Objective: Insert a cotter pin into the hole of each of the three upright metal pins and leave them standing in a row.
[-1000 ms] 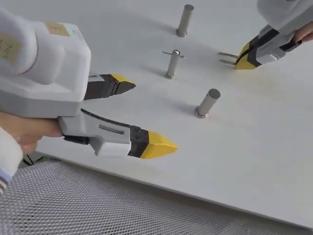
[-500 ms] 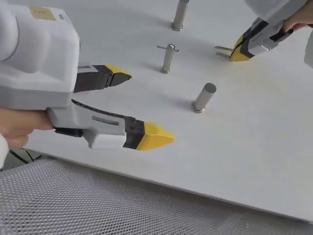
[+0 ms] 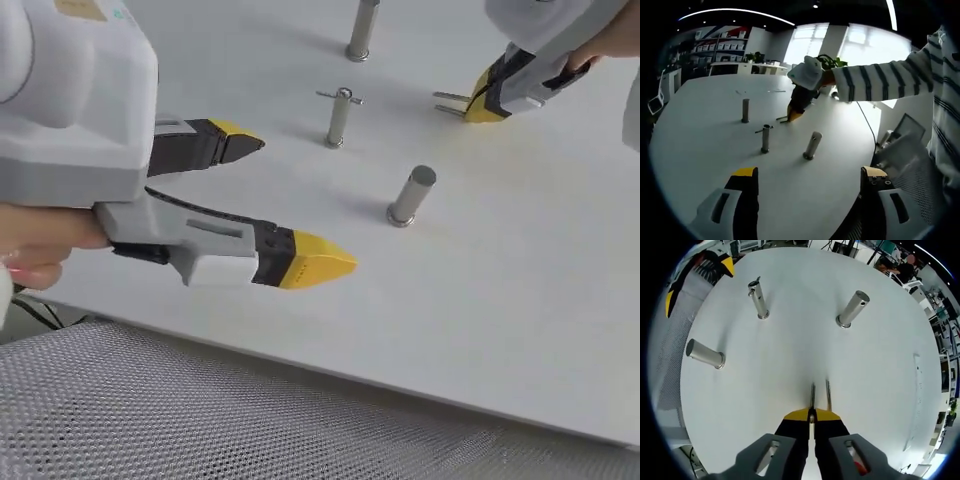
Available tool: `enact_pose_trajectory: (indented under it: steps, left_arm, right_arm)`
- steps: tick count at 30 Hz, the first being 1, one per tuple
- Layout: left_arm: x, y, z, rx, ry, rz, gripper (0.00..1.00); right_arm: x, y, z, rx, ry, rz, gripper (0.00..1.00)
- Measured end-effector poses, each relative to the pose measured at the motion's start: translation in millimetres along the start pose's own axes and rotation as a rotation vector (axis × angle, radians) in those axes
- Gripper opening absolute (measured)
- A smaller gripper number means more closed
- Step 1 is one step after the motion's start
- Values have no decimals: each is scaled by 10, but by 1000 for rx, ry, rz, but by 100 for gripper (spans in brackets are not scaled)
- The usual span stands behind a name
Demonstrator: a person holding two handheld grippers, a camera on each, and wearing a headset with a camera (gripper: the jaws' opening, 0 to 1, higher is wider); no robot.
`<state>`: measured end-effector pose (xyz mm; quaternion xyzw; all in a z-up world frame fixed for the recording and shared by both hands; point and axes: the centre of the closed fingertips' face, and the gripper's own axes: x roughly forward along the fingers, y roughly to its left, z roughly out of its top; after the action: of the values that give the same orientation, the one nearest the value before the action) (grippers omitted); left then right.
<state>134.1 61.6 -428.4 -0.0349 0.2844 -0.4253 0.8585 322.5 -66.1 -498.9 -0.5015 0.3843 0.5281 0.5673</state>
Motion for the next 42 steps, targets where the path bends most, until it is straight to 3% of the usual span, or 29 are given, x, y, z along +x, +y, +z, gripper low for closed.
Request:
enact_pose_trajectory:
  steps: [4,9,11,17,19,26,33,42]
  left_arm:
    - [-14,-15,-17,-1,0,5,82]
    - [-37,-25,-4,-2,-7,11,82]
    - [-52,-20,10,2,-11,19,82]
    - [-63,-54,69,5,-30,16,80]
    - [-61,-47,83,10,-31,28,80]
    - [-59,-80,139,6,-40,28,78]
    - [-17,-65,283,-24,-88,33,72]
    - [93,-103,543,-58,-147,-16,64]
  right_arm:
    - [-11,-19,-8,3,5,-9,0]
    - [-162,16,53,27,-33,-39,0]
    - [-271,82,94,32,-67,-59,0]
    - [-497,201,91,11,-99,-94,0]
    - [-605,329,90,14,-111,-108,0]
    - [-874,511,172,16,-182,-179,0]
    - [-1044,614,318,-5,-254,-308,0]
    - [-1183,725,500,-76,-286,-394,0]
